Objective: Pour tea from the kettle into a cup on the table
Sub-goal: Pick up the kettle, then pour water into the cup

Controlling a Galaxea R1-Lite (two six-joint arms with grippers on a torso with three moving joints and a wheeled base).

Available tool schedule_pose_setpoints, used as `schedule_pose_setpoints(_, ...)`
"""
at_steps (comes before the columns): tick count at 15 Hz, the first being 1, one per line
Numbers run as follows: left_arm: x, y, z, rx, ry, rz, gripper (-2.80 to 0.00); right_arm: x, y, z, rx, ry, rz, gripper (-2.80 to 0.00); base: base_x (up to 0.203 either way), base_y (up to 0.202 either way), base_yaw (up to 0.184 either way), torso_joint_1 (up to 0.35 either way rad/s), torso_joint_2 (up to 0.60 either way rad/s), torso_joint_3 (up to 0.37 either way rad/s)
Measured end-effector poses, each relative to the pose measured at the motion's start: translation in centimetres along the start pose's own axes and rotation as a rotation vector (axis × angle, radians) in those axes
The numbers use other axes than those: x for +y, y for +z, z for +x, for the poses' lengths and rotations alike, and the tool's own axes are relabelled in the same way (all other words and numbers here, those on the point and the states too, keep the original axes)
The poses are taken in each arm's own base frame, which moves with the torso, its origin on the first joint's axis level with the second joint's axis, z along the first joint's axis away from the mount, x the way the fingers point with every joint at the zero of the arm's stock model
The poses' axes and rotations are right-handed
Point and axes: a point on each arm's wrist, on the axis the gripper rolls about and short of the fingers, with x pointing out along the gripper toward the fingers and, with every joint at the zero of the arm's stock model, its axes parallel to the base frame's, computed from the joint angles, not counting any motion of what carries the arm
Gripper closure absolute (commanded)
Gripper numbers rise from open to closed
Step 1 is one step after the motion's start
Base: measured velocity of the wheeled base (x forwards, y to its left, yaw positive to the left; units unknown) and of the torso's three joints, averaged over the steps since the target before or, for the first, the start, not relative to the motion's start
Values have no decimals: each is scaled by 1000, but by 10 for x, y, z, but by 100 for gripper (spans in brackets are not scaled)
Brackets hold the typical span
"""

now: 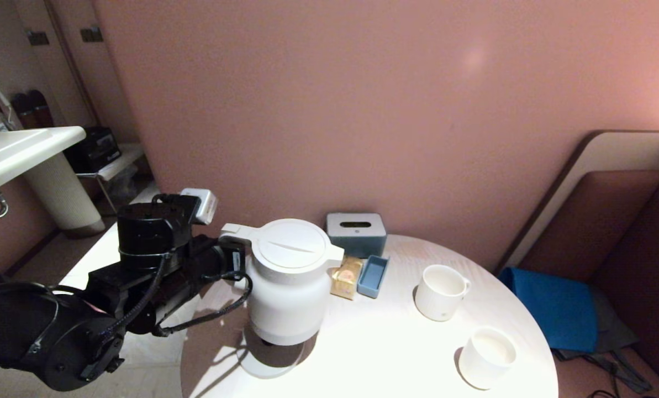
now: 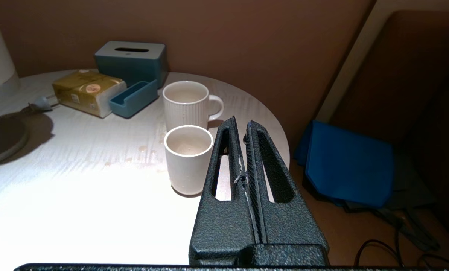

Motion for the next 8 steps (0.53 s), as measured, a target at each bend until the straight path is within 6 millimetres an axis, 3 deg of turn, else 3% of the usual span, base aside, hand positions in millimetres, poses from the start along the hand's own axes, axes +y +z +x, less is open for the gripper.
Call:
schedule_pose_setpoints(5, -64, 49, -17, 21, -40, 57, 0, 0, 0, 0, 0, 0, 0, 0, 0, 0, 0, 0, 0, 0)
schedule_pose_setpoints(8, -102, 64, -13, -29, 8, 64, 0, 0, 0, 0, 0, 0, 0, 0, 0, 0, 0, 0, 0, 0)
